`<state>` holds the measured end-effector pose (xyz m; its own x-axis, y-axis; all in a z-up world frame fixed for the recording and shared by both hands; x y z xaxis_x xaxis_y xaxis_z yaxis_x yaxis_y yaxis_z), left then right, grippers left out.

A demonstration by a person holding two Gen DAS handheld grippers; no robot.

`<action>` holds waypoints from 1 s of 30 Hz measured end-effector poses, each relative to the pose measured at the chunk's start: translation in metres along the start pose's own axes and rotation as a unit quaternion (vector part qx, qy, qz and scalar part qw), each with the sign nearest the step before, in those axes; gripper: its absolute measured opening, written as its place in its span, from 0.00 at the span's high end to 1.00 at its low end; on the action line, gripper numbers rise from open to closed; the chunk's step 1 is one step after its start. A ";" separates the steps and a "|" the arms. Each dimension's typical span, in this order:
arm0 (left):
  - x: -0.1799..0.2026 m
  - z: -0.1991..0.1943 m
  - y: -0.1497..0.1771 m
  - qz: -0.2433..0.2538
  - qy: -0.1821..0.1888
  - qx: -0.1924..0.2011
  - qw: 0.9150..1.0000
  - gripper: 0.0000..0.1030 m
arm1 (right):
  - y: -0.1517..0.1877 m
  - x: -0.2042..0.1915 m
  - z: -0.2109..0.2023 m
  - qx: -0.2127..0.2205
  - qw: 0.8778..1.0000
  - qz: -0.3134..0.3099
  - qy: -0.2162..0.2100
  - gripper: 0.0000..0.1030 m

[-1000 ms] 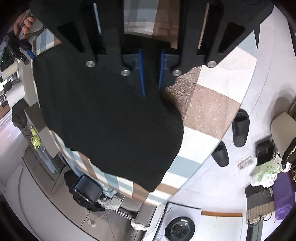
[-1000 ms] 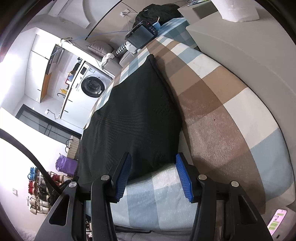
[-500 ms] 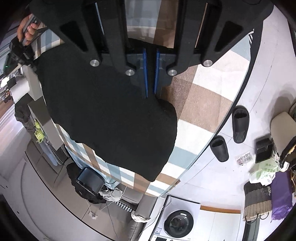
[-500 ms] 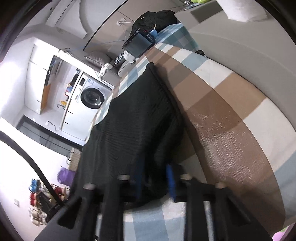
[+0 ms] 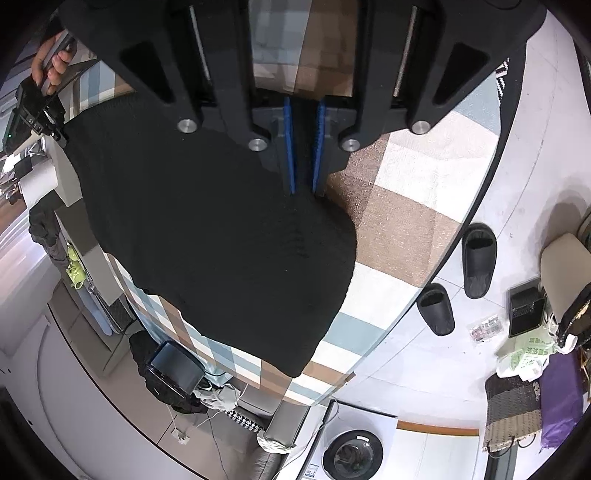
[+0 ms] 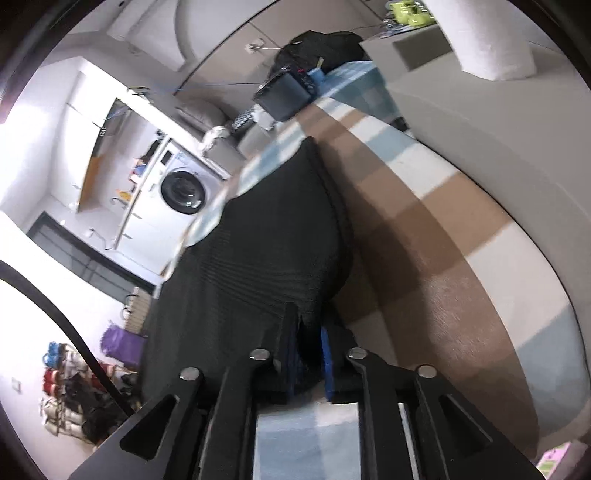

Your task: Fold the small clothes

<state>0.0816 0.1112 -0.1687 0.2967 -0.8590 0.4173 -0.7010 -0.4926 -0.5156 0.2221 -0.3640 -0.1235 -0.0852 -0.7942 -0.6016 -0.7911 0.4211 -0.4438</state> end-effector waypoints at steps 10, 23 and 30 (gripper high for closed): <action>-0.013 0.026 -0.021 -0.028 -0.013 -0.002 1.000 0.53 | -0.012 0.003 0.032 -0.031 1.000 0.001 -0.001 0.76; -0.004 0.027 -0.061 -0.029 0.004 0.053 0.998 0.95 | -0.049 -0.004 0.053 -0.007 1.000 -0.007 -0.006 0.96; -0.013 0.021 -0.050 -0.024 -0.008 0.040 0.999 0.95 | -0.043 0.005 0.039 0.008 0.999 -0.021 0.024 0.97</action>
Point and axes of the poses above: each gripper's, at about its wrist camera, not at the fingertips, and z roughly the way its jaws point, x to its right, y to its underside, the point moved 8 cm from there along z, roughly the way its jaws point, and after that the axes turned 3 degrees about y, right-handed, at the moved point
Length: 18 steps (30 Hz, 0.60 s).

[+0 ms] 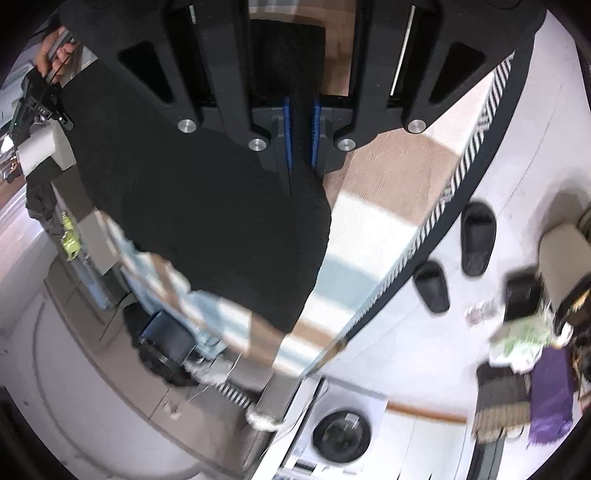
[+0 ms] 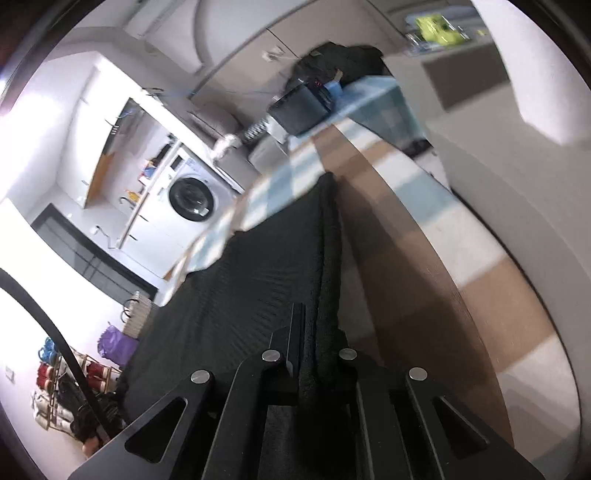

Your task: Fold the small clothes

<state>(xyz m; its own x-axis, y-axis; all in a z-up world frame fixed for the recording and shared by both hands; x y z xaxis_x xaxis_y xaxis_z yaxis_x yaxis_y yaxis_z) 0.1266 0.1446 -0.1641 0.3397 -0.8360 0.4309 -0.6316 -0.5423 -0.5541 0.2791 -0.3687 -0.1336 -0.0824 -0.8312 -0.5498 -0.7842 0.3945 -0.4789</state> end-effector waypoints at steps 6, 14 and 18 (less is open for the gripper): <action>-0.014 -0.003 0.014 -0.016 -0.017 -0.021 1.000 0.63 | 0.011 0.008 -0.003 -0.024 0.998 0.041 -0.042 0.87; -0.013 -0.030 0.040 0.004 -0.023 -0.019 1.000 0.59 | 0.039 0.016 -0.041 -0.013 1.000 0.020 0.004 0.82; 0.001 -0.048 0.044 0.022 -0.016 -0.007 1.000 0.57 | 0.027 -0.006 -0.075 0.038 0.998 -0.032 0.030 0.81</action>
Point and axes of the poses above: each gripper's, at about its wrist camera, not at the fingertips, and z roughly the way its jaws point, x to its right, y to its underside, the point moved 8 cm from there along z, roughly the way its jaws point, and after that the axes turned 3 degrees about y, right-handed, at the moved point
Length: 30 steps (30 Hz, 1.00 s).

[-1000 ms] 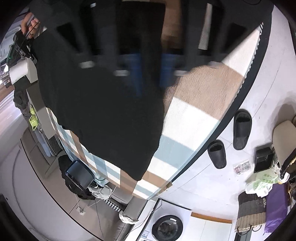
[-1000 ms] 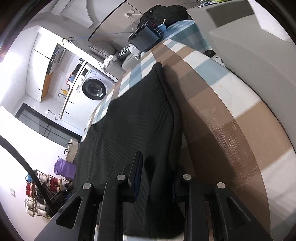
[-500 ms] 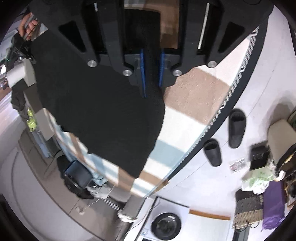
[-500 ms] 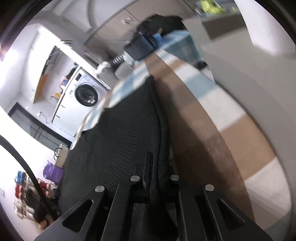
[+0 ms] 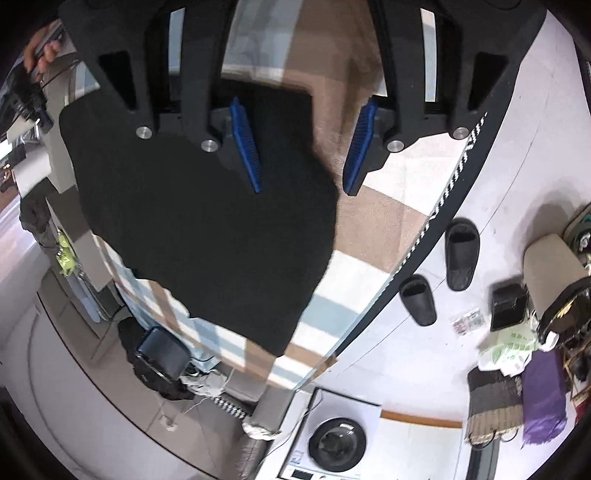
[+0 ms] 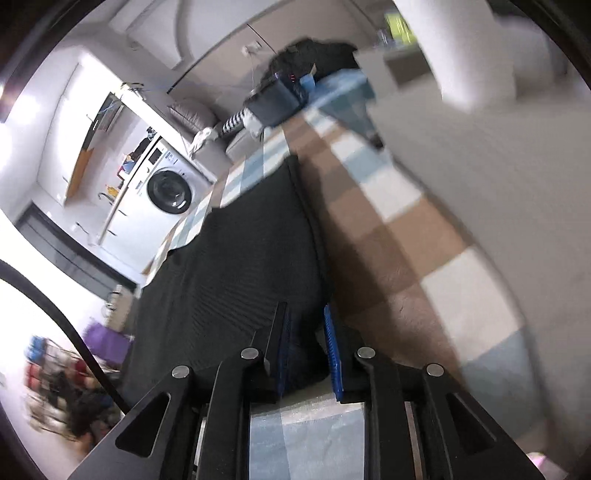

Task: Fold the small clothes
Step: 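Open both tools and pull them back from the folded shirt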

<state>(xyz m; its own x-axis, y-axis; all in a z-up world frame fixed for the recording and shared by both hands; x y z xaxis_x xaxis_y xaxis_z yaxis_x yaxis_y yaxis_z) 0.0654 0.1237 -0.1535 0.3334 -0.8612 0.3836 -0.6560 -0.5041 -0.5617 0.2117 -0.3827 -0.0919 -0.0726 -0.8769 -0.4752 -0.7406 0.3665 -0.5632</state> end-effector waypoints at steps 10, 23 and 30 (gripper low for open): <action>0.054 -0.012 0.025 0.060 0.031 -0.004 0.998 0.51 | 0.016 -0.088 0.013 -0.017 0.991 -0.111 -0.066 0.53; 0.059 -0.002 0.062 0.078 0.013 -0.051 0.996 0.50 | 0.059 -0.073 0.076 -0.080 0.985 -0.153 0.002 0.55; 0.025 -0.013 0.076 -0.035 0.040 -0.063 0.997 0.49 | 0.045 -0.076 0.069 -0.074 0.992 -0.104 -0.025 0.50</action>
Point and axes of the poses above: each gripper's, at about its wrist camera, not at the fingertips, and z roughly the way its jaws point, x to its right, y to its underside, the point moved 8 cm from there along z, roughly the way its jaws point, and after that the axes turned 3 degrees about y, right-handed, at the moved point
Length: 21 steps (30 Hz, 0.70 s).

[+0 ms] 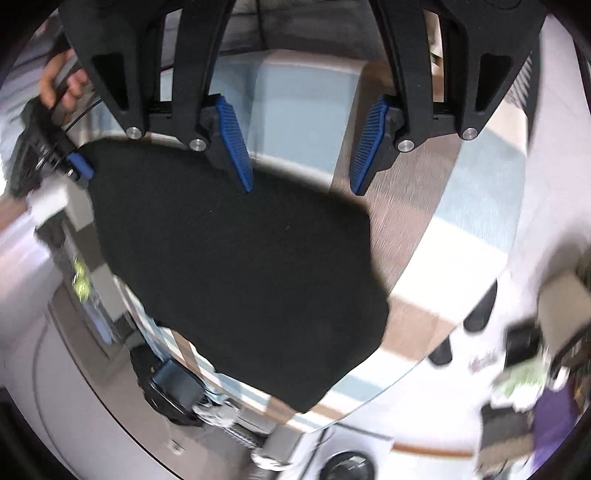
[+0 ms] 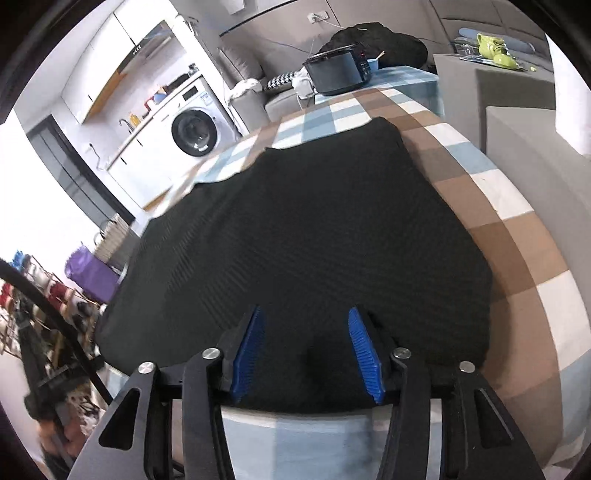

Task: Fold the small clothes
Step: 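Open both tools and pull them back from the folded shirt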

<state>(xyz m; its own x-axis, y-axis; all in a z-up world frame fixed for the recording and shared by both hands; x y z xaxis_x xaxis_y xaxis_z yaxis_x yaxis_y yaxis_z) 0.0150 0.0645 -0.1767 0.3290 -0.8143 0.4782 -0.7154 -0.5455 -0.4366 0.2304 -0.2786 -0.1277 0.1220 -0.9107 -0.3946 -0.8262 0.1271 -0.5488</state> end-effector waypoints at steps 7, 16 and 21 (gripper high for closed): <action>-0.008 0.012 -0.025 -0.097 0.041 0.056 0.993 0.47 | 0.003 -0.038 0.017 -0.019 0.998 -0.014 -0.062 0.48; 0.017 0.043 -0.057 -0.087 0.006 0.084 0.993 0.58 | 0.015 -0.052 0.023 -0.029 0.997 -0.018 -0.068 0.48; 0.012 0.039 -0.059 -0.099 0.012 0.077 0.992 0.44 | 0.015 -0.047 0.021 -0.026 0.998 -0.013 -0.060 0.47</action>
<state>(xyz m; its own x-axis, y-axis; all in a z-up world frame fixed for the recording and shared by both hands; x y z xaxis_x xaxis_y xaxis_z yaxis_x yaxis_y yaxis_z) 0.0856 0.0790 -0.1747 0.4379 -0.6838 0.5836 -0.5350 -0.7199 -0.4421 0.2236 -0.2260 -0.1333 0.2073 -0.8591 -0.4679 -0.8490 0.0796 -0.5223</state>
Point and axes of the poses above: each gripper's, at about its wrist camera, not at the fingertips, and z roughly the way its jaws point, x to its right, y to its underside, the point moved 8 cm from there along z, roughly the way its jaws point, and after that the axes turned 3 degrees about y, right-handed, at the moved point
